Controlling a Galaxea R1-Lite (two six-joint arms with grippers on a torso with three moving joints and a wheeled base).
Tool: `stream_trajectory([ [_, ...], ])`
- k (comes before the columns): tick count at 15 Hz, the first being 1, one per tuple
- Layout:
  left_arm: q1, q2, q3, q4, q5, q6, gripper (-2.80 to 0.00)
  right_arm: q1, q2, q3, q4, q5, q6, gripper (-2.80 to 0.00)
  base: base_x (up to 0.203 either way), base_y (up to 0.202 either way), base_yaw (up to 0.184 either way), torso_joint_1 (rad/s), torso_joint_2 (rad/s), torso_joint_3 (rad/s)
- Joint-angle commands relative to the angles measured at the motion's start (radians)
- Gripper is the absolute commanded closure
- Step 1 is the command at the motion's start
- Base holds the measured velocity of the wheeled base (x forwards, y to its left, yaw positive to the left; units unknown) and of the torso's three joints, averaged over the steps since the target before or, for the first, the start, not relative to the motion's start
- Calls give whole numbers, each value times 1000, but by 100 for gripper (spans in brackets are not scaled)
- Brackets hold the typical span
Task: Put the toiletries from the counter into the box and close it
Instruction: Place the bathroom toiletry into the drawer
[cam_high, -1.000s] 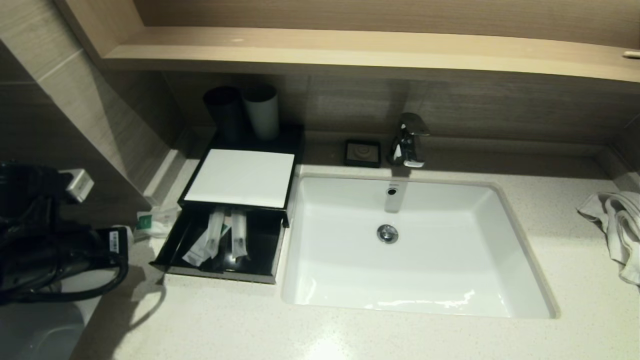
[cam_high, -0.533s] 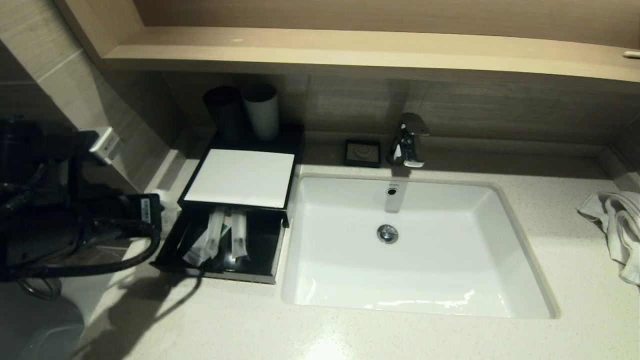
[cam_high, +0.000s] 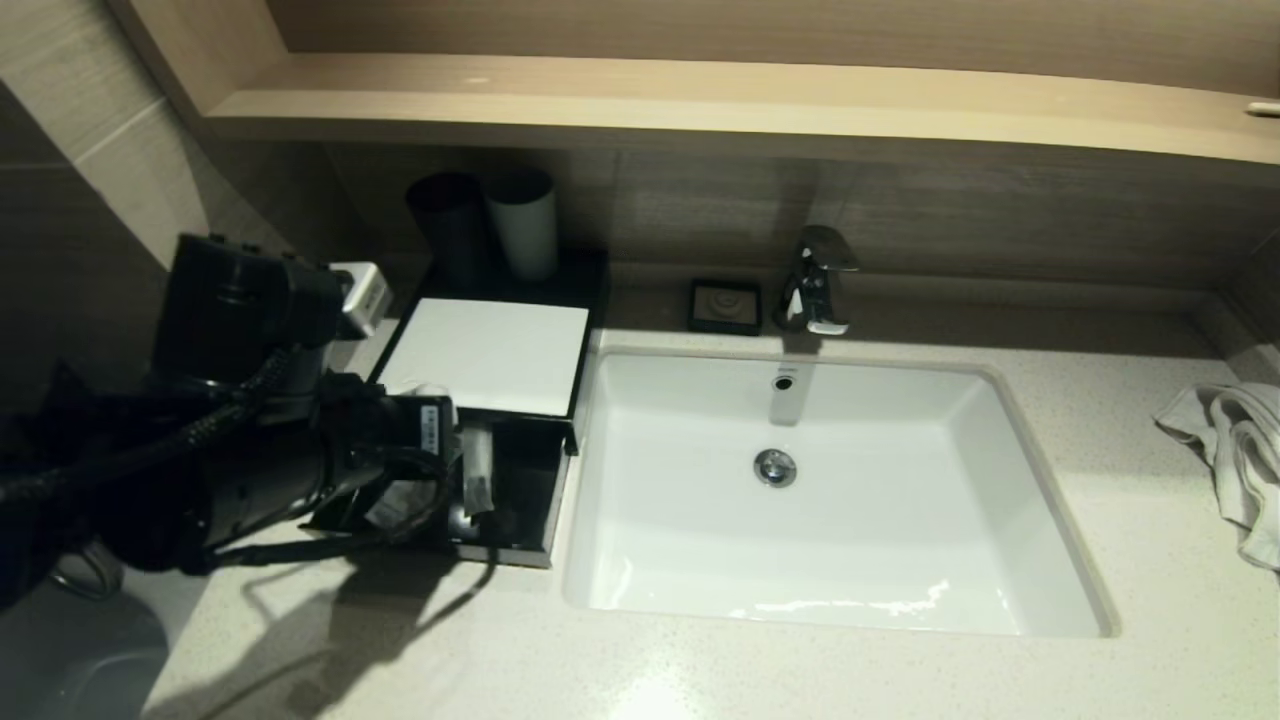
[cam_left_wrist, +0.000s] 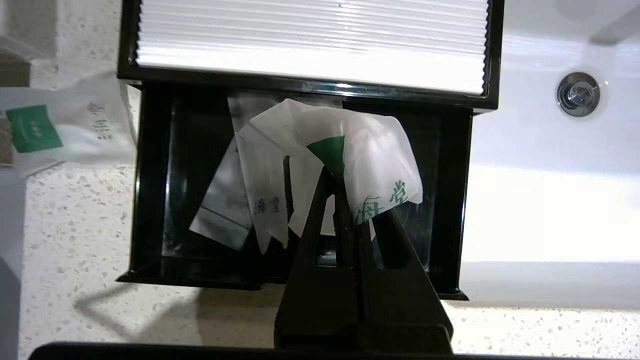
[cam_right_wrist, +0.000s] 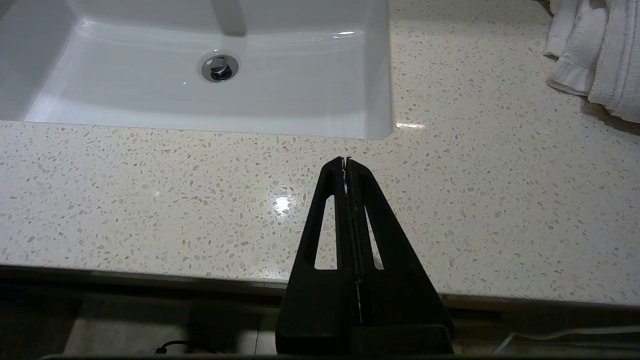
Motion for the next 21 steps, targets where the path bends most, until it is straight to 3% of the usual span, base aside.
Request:
stream_trajectory([
  [1, -26, 44, -5, -1, 4, -20, 0, 0, 0, 0, 0, 0, -1, 0, 0, 0, 0, 0, 0, 0],
  [9, -40, 90, 9, 25, 4, -68, 0, 0, 0, 0, 0, 0, -1, 0, 0, 0, 0, 0, 0, 0],
  [21, -121, 201, 15, 28, 7, -75, 0, 0, 0, 0, 0, 0, -1, 0, 0, 0, 0, 0, 0, 0],
])
